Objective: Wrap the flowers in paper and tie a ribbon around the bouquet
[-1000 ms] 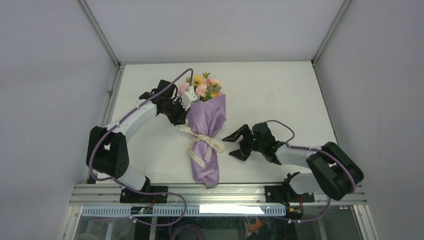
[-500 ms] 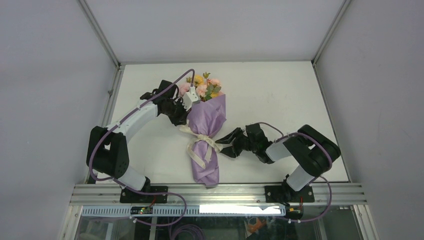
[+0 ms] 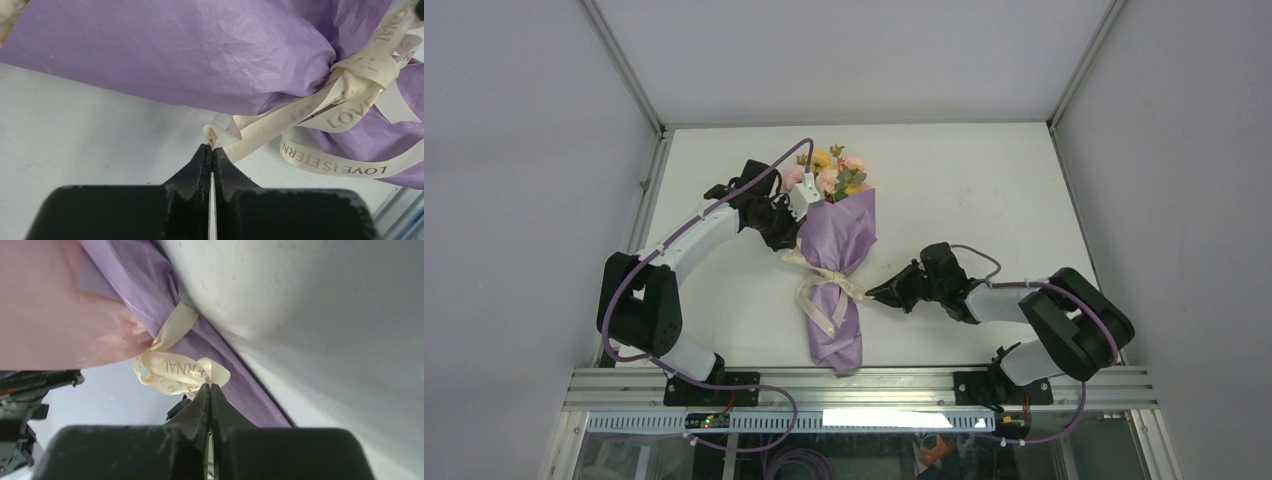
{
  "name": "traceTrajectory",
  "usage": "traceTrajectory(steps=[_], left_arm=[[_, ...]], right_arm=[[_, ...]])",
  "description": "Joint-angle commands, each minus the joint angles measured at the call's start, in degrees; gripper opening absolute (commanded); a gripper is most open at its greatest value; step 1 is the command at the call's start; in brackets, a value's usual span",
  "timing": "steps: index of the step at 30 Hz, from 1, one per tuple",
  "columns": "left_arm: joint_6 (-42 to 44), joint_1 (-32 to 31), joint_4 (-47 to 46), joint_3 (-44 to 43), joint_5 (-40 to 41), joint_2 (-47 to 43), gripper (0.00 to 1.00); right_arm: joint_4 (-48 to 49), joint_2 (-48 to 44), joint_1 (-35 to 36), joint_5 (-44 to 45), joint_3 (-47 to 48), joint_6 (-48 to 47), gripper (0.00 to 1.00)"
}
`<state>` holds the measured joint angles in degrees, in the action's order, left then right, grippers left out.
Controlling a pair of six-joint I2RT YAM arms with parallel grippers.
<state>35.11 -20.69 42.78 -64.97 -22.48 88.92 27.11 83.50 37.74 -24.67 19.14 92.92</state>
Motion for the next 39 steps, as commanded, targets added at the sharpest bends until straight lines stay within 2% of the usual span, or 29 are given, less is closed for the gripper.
traceTrajectory(steps=[1, 5, 14, 19, 23, 30, 33, 34, 35, 36, 38, 39], left_arm=[[1.7, -0.4, -2.4, -1.2, 3.7, -2.3, 0.00], [6.0, 0.7, -3.0, 0.6, 10.8, -3.1, 0.00], [14.5, 3.8, -5.9, 7.0, 18.3, -4.6, 0.00], [19.0, 6.1, -6.8, 11.1, 18.2, -6.0, 0.00], [20.0, 6.1, -5.8, 12.2, 14.9, -7.5, 0.00], [24.6, 7.8, -9.5, 15.4, 18.4, -6.9, 0.00], [24.4, 7.8, -6.8, 14.0, 14.4, -7.4, 0.00], [24.9, 7.5, -5.0, 12.6, 11.7, -7.9, 0.07], [25.0, 6.9, -3.9, 11.9, 9.6, -8.4, 0.22], [24.9, 6.1, -3.2, 11.0, 8.3, -9.0, 0.32], [22.7, 3.8, -2.4, 7.5, 7.4, -9.5, 0.46], [21.4, 2.6, -1.5, 5.6, 7.4, -9.6, 0.48]], right_arm=[[-20.9, -5.7, -4.6, 0.5, 8.6, -14.1, 0.00], [-33.3, -8.9, -9.6, 2.7, 11.8, -23.0, 0.00], [-41.0, -4.3, -16.2, 3.3, 16.3, -35.6, 0.00], [-44.3, -4.2, -21.0, 4.0, 16.9, -40.0, 0.00], [-45.0, -2.8, -21.4, 3.1, 17.9, -41.7, 0.00], [-47.7, -4.0, -24.3, 4.8, 17.0, -44.2, 0.00], [-47.6, -3.5, -22.6, 3.6, 20.5, -45.7, 0.00], [-48.2, -3.1, -21.2, 3.3, 22.7, -47.3, 0.00], [-48.6, -2.6, -20.0, 2.7, 25.0, -48.5, 0.00], [-49.2, -2.1, -19.0, 2.0, 27.4, -49.1, 0.00], [-49.1, -1.6, -18.2, 0.9, 30.8, -49.5, 0.00], [-49.3, -1.5, -17.8, 0.5, 32.2, -49.7, 0.00]])
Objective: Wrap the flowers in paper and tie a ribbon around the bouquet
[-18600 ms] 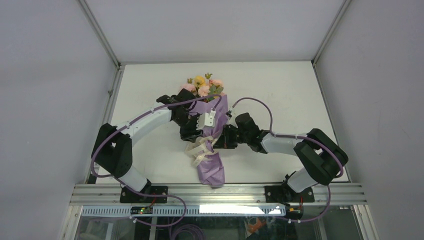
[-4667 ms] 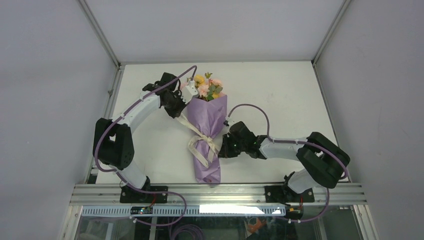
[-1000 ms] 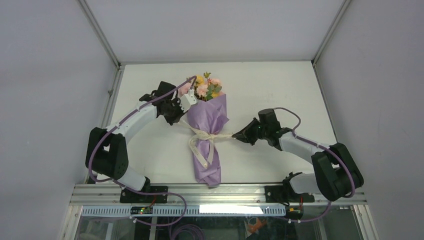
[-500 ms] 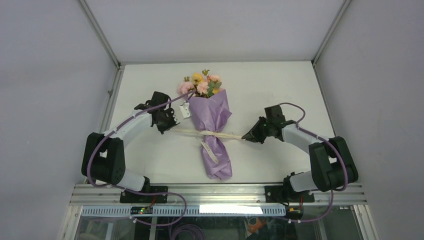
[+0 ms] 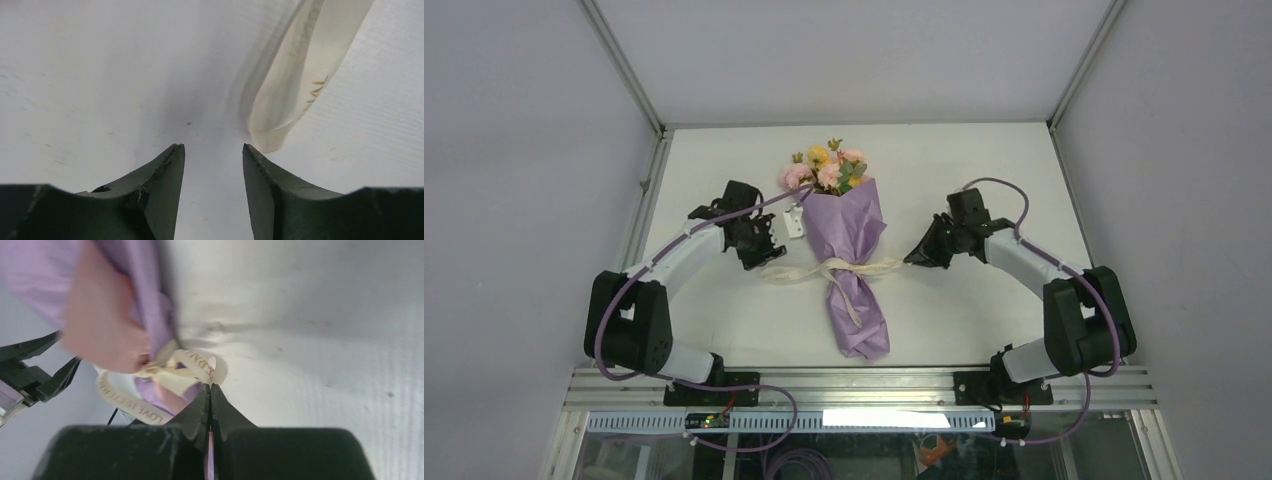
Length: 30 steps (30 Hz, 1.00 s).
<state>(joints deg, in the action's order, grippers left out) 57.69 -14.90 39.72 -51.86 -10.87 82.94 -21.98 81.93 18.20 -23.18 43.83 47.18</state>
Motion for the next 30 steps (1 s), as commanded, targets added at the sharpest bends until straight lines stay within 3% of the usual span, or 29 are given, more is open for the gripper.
traceTrajectory(steps=[1, 5, 9, 15, 18, 20, 21, 22, 23, 26, 30], left_arm=[[-2.1, -4.6, 2.6, -9.7, -4.2, -3.8, 0.49], [-4.5, -12.0, 4.3, -14.3, -7.0, -6.2, 0.41], [-8.1, -17.1, 4.3, -15.5, -16.4, -6.2, 0.49], [-18.9, -18.3, -2.8, -14.4, -23.6, -3.8, 0.49], [-22.4, -18.3, -9.3, -11.5, -23.8, -3.8, 0.52], [-25.8, -18.4, -12.2, -10.8, -22.2, -3.1, 0.57], [-27.4, -18.4, -13.3, -10.5, -21.1, -2.8, 0.58], [-28.1, -18.4, -14.3, -10.0, -20.2, -2.7, 0.59], [-28.3, -18.4, -15.1, -9.3, -19.5, -2.9, 0.60], [-27.7, -18.4, -16.8, -7.0, -19.2, -3.1, 0.61], [-26.6, -18.8, -16.6, -5.2, -18.6, -2.6, 0.63]], right_arm=[[-0.6, 0.4, 1.9, -1.5, 8.8, -4.1, 0.00], [-0.7, 2.1, 3.2, -4.5, 14.3, -5.2, 0.00], [-0.8, 4.1, 4.4, -3.8, 20.6, -8.4, 0.00], [2.0, 11.4, 9.8, -3.6, 32.2, -10.3, 0.04], [-2.3, 17.8, 13.5, -4.3, 39.1, -12.5, 0.24], [-10.9, 20.7, 14.8, -3.3, 44.2, -16.1, 0.37], [-15.2, 21.4, 15.0, -1.3, 46.2, -17.6, 0.51], [-18.6, 20.9, 14.9, 1.4, 47.3, -18.7, 0.66], [-20.3, 19.5, 14.5, 2.2, 46.9, -19.3, 0.70], [-19.8, 13.4, 12.7, 1.6, 44.7, -18.1, 0.95], [-28.7, 8.2, 12.0, 8.0, 46.5, -19.3, 0.99]])
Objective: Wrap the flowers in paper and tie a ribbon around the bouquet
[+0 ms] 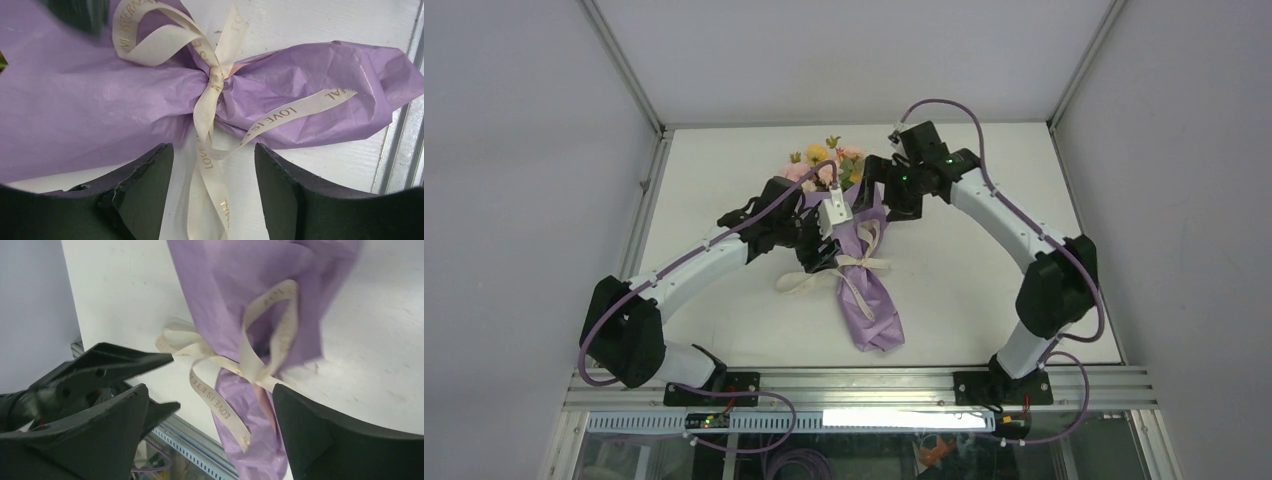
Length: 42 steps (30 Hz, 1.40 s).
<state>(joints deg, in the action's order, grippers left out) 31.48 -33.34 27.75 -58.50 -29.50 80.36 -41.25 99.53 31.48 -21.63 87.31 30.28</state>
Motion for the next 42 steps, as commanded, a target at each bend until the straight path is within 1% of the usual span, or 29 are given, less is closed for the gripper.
traceTrajectory(steps=[1, 3, 4, 5, 7, 8, 10, 12, 14, 15, 17, 23, 26, 28, 31, 34, 36, 38, 40, 42], left_arm=[[-0.1, -0.5, -4.6, 1.9, 0.3, 0.1, 0.63], [0.0, -0.6, -4.5, 2.6, 0.7, -0.1, 0.63], [0.1, -0.6, -4.6, 2.7, 0.8, -0.3, 0.62], [0.3, -0.6, -4.7, 2.9, 0.9, -0.4, 0.62], [0.7, -0.6, -4.7, 3.3, 1.5, -0.6, 0.62], [0.7, -0.6, -4.6, 3.4, 2.0, -0.7, 0.62], [0.7, -0.6, -4.6, 3.5, 3.5, -0.7, 0.62], [0.8, -0.6, -4.4, 3.6, 4.3, -1.0, 0.62], [0.8, -0.6, -4.3, 3.8, 4.5, -1.6, 0.62], [0.8, -0.6, -4.2, 3.9, 4.5, -2.0, 0.62], [0.7, -0.6, -4.0, 4.1, 4.5, -2.5, 0.62], [1.6, -0.6, -3.8, 3.9, 4.9, -2.3, 0.62], [4.1, -0.6, -4.9, 3.2, 6.5, -1.9, 0.62], [6.0, -0.5, -7.3, 2.4, 9.3, -1.5, 0.62], [10.2, 0.0, -11.8, 0.8, 13.6, 0.6, 0.57], [12.5, 1.4, -14.1, -1.4, 13.6, 3.5, 0.56], [16.1, 1.6, -14.7, -1.8, 12.9, 5.5, 0.58], [19.5, 1.6, -16.3, -1.2, 12.2, 6.8, 0.63], [20.7, 1.6, -16.8, -1.4, 11.8, 7.9, 0.65], [21.9, 1.6, -17.9, -1.1, 11.8, 8.9, 0.66]], right_arm=[[-11.7, -10.8, -1.6, 8.4, 2.1, -1.7, 0.99], [-12.9, -14.1, -2.2, 10.2, -4.1, 1.5, 0.99], [-11.2, -16.2, -2.4, 9.4, -9.2, 3.4, 0.98], [-7.1, -18.2, -2.4, 7.2, -14.9, 6.4, 0.93], [4.5, -21.5, -2.4, 1.6, -26.0, 12.9, 0.80], [9.6, -22.0, -2.5, 0.0, -30.1, 15.4, 0.76], [17.0, -21.4, -2.7, -1.9, -33.9, 17.5, 0.75], [21.3, -19.0, -2.7, -3.5, -34.7, 17.2, 0.76], [23.0, -16.1, -2.9, -4.2, -34.9, 16.0, 0.75], [24.1, -15.3, -3.1, -4.5, -35.4, 15.8, 0.72], [27.4, -14.2, -3.8, -6.0, -37.1, 16.6, 0.64], [32.2, -11.0, -6.3, -8.6, -38.4, 16.3, 0.48], [33.0, -9.2, -6.4, -10.2, -37.3, 16.2, 0.41], [33.0, -8.7, -6.4, -10.9, -37.0, 16.1, 0.36], [32.8, -8.3, -6.4, -11.3, -37.2, 16.2, 0.35], [32.6, -7.8, -6.5, -10.5, -37.7, 16.4, 0.36], [33.4, -7.1, -6.5, -10.3, -37.8, 16.7, 0.35], [33.8, -6.5, -6.6, -10.2, -37.6, 16.9, 0.31], [33.2, -6.1, -6.8, -9.9, -37.3, 16.8, 0.28], [32.3, -5.9, -7.2, -9.3, -37.4, 16.5, 0.22]])
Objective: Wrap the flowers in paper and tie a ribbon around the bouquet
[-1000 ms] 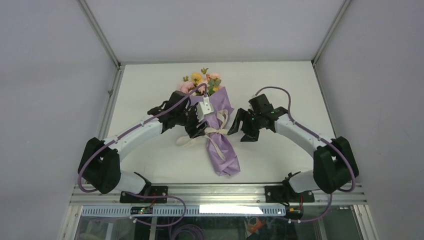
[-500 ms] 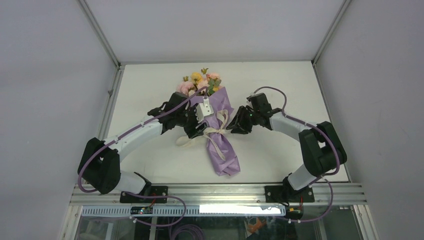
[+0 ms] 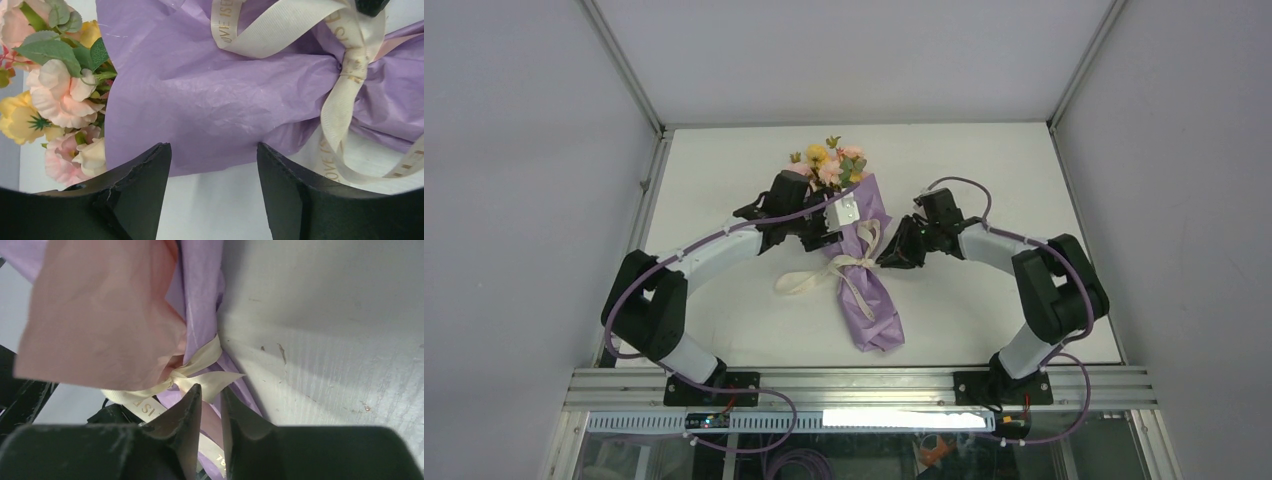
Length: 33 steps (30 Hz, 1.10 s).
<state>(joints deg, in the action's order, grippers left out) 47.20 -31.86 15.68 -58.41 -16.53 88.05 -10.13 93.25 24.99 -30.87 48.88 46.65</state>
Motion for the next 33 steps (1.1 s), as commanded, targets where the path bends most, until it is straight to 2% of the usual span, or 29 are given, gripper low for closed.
traceTrajectory(steps=[1, 3, 8, 11, 16, 20, 28, 33], left_arm=[[7.0, 0.1, -7.3, -0.7, -1.1, 1.5, 0.66], [8.4, 0.1, -9.0, 0.1, -1.2, 2.2, 0.67], [13.9, 0.2, -10.0, 0.7, -0.6, 5.5, 0.72], [17.0, 0.4, -9.9, 1.9, -0.3, 7.1, 0.72], [18.6, 0.5, -8.7, 2.5, -0.2, 8.1, 0.70], [20.3, 0.5, -7.0, 2.9, -0.5, 8.6, 0.68], [21.9, 0.9, -5.6, 3.4, -0.2, 9.1, 0.68], [22.2, 1.2, -5.2, 2.9, -0.4, 9.5, 0.68]], right_arm=[[0.8, 0.4, -0.9, 0.3, 1.0, 0.0, 0.18], [-0.1, 0.0, -1.1, 1.7, 1.0, -0.4, 0.00], [-2.4, -2.2, -1.4, 3.6, -0.3, -0.6, 0.00], [-7.1, -6.6, -1.4, 5.5, -2.2, -0.8, 0.00], [-19.9, -14.7, -1.3, 11.6, -3.6, -3.2, 0.00], [-28.3, -18.9, -1.4, 13.1, -3.6, -3.5, 0.00], [-45.9, -29.7, -1.4, 16.5, -4.2, 1.8, 0.00], [-57.2, -31.5, -0.6, 20.8, -1.1, 1.7, 0.00]])
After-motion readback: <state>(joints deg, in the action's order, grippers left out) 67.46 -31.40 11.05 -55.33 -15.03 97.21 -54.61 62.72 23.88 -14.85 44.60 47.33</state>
